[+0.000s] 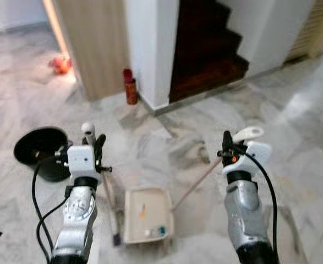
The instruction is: Sweep floor
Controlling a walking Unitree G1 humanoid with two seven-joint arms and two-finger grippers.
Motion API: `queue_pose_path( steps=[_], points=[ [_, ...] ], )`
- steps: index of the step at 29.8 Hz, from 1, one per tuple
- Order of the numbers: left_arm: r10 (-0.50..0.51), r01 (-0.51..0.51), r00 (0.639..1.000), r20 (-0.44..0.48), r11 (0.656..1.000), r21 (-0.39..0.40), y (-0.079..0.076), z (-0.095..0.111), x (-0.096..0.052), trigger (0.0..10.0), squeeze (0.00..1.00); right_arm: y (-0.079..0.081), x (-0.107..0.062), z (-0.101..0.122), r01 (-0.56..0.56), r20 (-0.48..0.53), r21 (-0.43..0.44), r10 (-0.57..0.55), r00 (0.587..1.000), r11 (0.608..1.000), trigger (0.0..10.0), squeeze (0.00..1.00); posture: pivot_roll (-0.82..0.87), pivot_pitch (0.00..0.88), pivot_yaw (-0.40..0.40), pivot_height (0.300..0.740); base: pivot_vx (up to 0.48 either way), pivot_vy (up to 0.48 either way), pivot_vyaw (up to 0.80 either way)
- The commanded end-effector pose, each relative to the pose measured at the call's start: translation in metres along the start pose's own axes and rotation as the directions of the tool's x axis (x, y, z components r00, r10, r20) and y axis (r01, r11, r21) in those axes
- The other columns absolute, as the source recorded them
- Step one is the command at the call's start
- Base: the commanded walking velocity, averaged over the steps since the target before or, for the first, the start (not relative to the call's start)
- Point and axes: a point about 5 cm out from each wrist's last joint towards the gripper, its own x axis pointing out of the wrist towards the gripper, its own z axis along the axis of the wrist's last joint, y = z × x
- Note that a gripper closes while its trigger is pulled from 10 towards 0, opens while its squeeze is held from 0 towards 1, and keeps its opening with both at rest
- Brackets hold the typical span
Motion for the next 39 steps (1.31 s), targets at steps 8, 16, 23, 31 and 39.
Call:
queue_pose_path(
  steps=[8, 16, 23, 31, 39],
  points=[
    [0.010, -0.010, 0.998, 0.059, 1.000, 0.004, 0.0027, 0.0126, 0.0039, 10.0, 0.00, 0.0042, 0.0047, 0.0106, -0.008, 0.046, 0.023, 0.007, 0.999, 1.000, 10.0, 0.00, 0.03, 0.050, -0.049, 0.740, 0.000, 0.384, 0.00],
    [0.011, -0.012, 0.998, 0.060, 1.000, 0.004, 0.0036, 0.0132, 0.0042, 10.0, 0.00, 0.0055, 0.0055, 0.0115, -0.013, 0.048, 0.026, 0.011, 0.999, 1.000, 10.0, 0.00, 0.03, 0.049, -0.048, 0.740, 0.000, 0.383, 0.00],
    [0.011, -0.012, 0.998, 0.060, 1.000, 0.006, 0.0039, 0.0134, 0.0047, 10.0, 0.00, 0.0057, 0.0063, 0.0127, -0.013, 0.051, 0.028, 0.012, 0.999, 1.000, 10.0, 0.00, 0.03, 0.049, -0.047, 0.740, 0.000, 0.384, 0.00],
    [0.010, -0.010, 0.998, 0.057, 1.000, 0.008, 0.0043, 0.0135, 0.0042, 10.0, 0.00, 0.0065, 0.0061, 0.0129, -0.013, 0.052, 0.031, 0.012, 0.999, 0.999, 10.0, 0.00, 0.04, 0.051, -0.047, 0.740, 0.000, 0.386, 0.00],
    [0.007, -0.008, 0.998, 0.054, 1.000, 0.010, 0.0039, 0.0133, 0.0040, 10.0, 0.00, 0.0068, 0.0065, 0.0137, -0.015, 0.053, 0.034, 0.014, 0.998, 0.999, 10.0, 0.00, 0.04, 0.050, -0.046, 0.740, 0.000, 0.383, 0.00]
  ],
)
